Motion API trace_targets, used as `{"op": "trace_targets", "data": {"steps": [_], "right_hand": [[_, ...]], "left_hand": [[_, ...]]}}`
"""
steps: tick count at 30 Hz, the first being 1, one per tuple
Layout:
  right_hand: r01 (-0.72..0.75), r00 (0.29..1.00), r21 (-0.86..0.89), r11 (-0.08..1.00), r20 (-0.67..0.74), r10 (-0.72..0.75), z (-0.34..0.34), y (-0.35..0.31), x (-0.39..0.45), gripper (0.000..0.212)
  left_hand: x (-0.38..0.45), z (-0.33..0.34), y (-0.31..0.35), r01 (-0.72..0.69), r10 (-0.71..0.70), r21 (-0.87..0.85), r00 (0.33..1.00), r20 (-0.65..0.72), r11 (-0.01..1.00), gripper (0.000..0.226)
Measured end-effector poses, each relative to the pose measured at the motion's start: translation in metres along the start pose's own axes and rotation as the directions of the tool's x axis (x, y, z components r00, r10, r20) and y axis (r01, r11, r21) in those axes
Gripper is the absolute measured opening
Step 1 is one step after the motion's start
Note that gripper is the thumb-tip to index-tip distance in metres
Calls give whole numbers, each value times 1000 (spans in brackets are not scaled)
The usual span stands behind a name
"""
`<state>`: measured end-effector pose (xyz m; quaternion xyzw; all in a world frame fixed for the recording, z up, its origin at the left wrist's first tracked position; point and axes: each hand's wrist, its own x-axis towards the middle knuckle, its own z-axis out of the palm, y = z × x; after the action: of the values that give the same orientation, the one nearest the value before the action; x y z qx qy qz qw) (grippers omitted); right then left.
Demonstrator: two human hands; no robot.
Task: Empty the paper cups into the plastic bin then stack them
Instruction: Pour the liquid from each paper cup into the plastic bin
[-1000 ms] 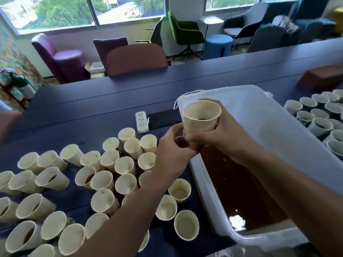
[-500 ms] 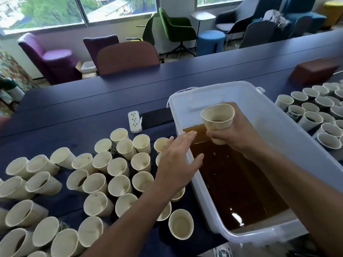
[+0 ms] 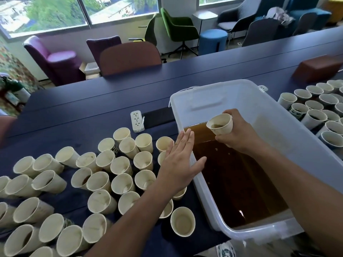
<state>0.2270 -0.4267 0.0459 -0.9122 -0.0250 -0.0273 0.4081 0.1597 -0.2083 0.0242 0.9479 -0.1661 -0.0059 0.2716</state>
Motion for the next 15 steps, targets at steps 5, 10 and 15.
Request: {"op": "trace_targets", "data": {"steps": [5,10,15], "right_hand": [[-52,997,-59,997,51,55,1,4,-2,61],[-50,994,-159,986,84,64,1,5,-2,63],[-4,995,-263,965,94,29,5,11,1,64]], "left_hand": [[1,-3,1,9,-8,-17,999,32,1000,83],[0,-2,1,1,-1,-12,1000,28,1000,79],[1,-3,2,6,-5,-21,999,39,1000,76]]}}
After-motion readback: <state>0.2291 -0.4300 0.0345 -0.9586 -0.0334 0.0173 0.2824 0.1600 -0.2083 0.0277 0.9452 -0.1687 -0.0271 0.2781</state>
